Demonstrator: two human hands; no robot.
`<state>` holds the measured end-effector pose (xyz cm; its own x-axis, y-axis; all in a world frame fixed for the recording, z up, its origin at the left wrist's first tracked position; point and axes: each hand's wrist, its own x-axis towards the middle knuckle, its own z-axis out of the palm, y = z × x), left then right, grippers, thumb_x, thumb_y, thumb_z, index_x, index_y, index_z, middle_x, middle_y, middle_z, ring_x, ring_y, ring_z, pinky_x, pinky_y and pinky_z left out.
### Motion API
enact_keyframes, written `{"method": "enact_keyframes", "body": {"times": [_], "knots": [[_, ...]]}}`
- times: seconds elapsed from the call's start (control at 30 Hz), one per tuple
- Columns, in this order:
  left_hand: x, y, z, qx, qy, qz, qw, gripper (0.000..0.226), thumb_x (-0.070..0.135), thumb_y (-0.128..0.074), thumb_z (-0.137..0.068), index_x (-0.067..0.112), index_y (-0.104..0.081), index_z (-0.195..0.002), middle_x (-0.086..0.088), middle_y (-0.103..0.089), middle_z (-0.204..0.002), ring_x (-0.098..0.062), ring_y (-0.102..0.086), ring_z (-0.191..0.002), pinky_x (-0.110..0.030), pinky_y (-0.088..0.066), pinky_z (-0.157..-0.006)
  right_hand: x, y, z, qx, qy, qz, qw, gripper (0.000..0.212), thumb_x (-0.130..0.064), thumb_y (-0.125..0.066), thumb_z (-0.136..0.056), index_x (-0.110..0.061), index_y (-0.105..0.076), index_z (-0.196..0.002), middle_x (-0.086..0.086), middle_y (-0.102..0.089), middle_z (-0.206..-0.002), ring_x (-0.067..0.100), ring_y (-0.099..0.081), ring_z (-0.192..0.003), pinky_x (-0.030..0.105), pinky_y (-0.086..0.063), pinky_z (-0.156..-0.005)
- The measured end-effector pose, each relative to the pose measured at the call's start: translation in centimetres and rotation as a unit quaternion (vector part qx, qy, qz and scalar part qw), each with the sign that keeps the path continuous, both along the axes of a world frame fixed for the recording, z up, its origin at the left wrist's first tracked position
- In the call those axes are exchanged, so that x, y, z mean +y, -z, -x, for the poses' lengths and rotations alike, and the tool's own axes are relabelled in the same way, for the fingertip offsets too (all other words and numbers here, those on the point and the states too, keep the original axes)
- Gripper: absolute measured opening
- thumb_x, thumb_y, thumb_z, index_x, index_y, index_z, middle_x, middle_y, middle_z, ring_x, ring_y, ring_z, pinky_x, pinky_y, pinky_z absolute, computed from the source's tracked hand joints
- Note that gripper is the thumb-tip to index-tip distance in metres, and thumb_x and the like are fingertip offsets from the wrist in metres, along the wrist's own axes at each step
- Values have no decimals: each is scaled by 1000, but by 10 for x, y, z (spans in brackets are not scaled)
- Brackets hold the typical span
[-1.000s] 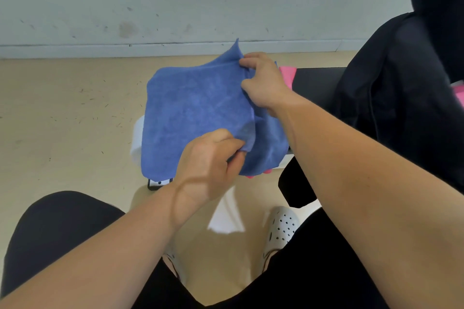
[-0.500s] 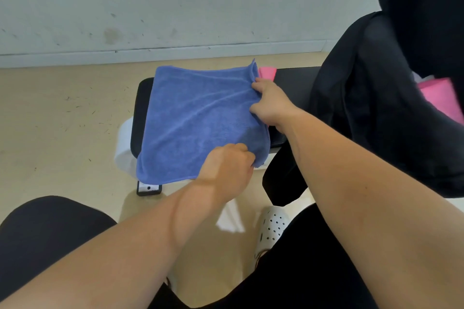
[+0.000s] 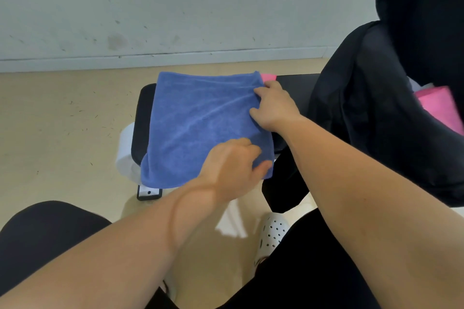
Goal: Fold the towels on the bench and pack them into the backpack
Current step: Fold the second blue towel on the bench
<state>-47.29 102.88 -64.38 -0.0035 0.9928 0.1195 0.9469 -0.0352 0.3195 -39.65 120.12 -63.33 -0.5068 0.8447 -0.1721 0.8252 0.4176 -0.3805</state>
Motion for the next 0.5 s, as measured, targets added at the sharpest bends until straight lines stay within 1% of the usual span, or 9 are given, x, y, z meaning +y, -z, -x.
{"method": "enact_keyframes", "body": {"times": [0.07, 0.13, 0.17, 0.23, 0.33, 0.4, 0.47, 0.5], "knots": [[4, -3, 21, 23, -42, -41, 998, 45, 52, -39, -90, 16, -65, -83, 1, -56, -77, -26, -55, -72, -39, -43, -60, -2, -1, 7, -26, 1, -63, 998, 40, -34, -55, -90, -18, -56, -127, 5, -38, -146, 31, -44, -119, 43, -44, -96], [9, -7, 49, 46, -83, -54, 994, 39, 50, -45, -89, 17, -66, -91, -2, -58, -85, -28, -56, -80, -42, -47, -65, -3, -3, 15, -36, -11, -116, 993, 44, -40, -52, -93, -21, -53, -133, 5, -38, -148, 31, -37, -128, 43, -36, -101], [13, -9, 64, 59, -105, -45, 992, 37, 50, -49, -89, 17, -65, -98, -3, -59, -93, -29, -56, -87, -43, -48, -70, -2, -4, 19, -40, -20, -125, 991, 46, -42, -51, -95, -22, -52, -136, 5, -36, -151, 30, -34, -134, 44, -33, -104], [19, -12, 89, 81, -150, 6, 985, 44, 53, -54, -89, 18, -59, -116, -5, -57, -113, -32, -54, -102, -45, -47, -82, 4, -3, 29, -59, -42, -115, 991, 48, -46, -46, -98, -23, -49, -140, 3, -32, -156, 28, -28, -142, 46, -27, -109], [32, -11, 121, 98, -185, 71, 975, 61, 59, -47, -92, 19, -46, -138, -7, -45, -142, -32, -43, -128, -48, -39, -101, 17, 3, 43, -95, -80, -102, 987, 49, -48, -38, -101, -24, -46, -144, 0, -33, -157, 26, -21, -148, 49, -22, -115], [42, -9, 137, 97, -183, 109, 972, 70, 62, -40, -94, 19, -34, -150, -7, -27, -160, -31, -28, -144, -53, -28, -114, 28, 8, 52, -116, -96, -112, 982, 47, -46, -32, -102, -23, -47, -141, -2, -40, -152, 25, -24, -146, 51, -22, -115], [52, -5, 151, 89, -174, 152, 969, 76, 65, -33, -96, 21, -21, -156, -4, -12, -166, -29, -13, -152, -57, -17, -120, 38, 10, 59, -125, -100, -105, 981, 40, -38, -29, -103, -21, -50, -133, -2, -46, -144, 25, -30, -141, 52, -23, -113], [57, -2, 156, 85, -169, 170, 967, 76, 65, -29, -96, 21, -17, -158, -3, -8, -167, -28, -9, -153, -58, -14, -120, 43, 10, 62, -125, -97, -103, 982, 33, -31, -31, -103, -21, -51, -126, 0, -49, -139, 26, -34, -137, 53, -25, -111]]}}
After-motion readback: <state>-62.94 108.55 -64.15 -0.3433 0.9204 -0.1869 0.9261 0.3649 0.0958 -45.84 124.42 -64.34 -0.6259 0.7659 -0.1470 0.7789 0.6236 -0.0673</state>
